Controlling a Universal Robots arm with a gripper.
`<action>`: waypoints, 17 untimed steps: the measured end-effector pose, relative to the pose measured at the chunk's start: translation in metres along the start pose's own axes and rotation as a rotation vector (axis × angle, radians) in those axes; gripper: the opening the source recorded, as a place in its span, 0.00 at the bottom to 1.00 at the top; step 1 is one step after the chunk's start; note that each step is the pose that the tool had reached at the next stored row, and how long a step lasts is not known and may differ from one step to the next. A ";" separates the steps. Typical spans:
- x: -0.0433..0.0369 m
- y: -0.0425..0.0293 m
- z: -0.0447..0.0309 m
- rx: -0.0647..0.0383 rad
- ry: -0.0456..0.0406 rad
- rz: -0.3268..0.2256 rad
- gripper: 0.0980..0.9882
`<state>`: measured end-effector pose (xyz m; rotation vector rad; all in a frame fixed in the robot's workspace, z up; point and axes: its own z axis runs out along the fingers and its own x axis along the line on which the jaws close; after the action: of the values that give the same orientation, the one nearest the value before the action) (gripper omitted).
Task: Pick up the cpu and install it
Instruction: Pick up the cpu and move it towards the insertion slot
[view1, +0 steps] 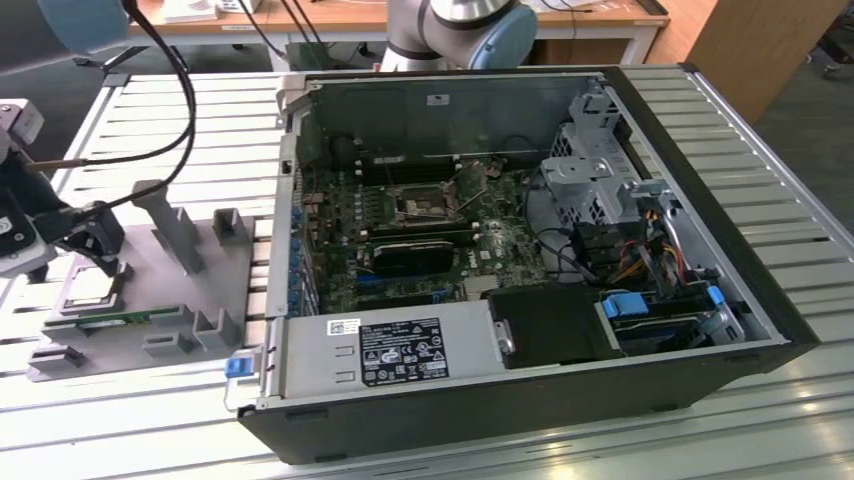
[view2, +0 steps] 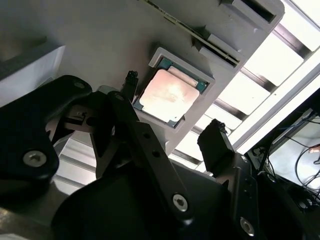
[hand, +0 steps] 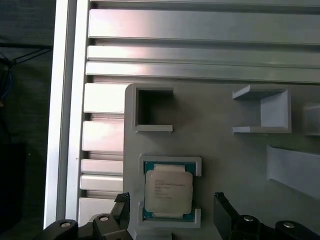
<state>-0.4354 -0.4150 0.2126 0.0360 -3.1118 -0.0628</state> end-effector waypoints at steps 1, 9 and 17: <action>0.0001 0.0000 0.0018 0.000 -0.0003 0.000 0.74; 0.0014 -0.0005 0.0138 0.000 -0.0016 -0.001 0.74; 0.0013 -0.0006 0.0168 0.000 -0.0015 -0.001 0.74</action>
<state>-0.4373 -0.4150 0.1958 0.0380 -3.1133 -0.0625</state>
